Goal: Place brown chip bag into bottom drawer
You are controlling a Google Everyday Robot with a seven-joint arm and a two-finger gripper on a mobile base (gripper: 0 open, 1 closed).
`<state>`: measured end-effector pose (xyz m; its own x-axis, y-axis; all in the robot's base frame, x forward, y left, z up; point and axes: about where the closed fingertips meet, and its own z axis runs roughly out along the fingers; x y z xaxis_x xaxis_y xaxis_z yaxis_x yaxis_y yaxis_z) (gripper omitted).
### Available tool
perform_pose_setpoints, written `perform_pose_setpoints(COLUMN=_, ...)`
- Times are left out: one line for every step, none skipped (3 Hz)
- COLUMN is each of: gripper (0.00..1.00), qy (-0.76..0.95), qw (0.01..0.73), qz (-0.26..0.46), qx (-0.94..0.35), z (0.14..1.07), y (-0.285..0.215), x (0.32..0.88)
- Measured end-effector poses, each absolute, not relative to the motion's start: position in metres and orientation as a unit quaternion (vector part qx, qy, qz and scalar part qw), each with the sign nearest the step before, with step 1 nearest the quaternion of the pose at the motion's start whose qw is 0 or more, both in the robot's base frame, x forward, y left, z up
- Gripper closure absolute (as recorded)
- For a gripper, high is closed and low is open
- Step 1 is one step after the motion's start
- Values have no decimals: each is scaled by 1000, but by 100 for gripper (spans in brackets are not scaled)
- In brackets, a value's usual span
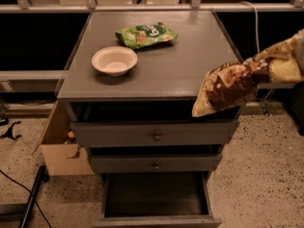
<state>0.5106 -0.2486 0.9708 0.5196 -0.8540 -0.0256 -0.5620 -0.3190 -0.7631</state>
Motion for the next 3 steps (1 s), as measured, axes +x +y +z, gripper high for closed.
perform_pose_setpoints(gripper=100, qy=456, qw=378, qz=-192, qx=-783, z=936, y=-261, x=451)
perform_pose_setpoints(gripper=100, qy=459, qw=377, qz=-189, qx=-782, z=929, y=-263, x=444)
perform_pose_setpoints(gripper=100, qy=447, qw=376, qz=-186, qx=-790, z=921, y=-253, x=445)
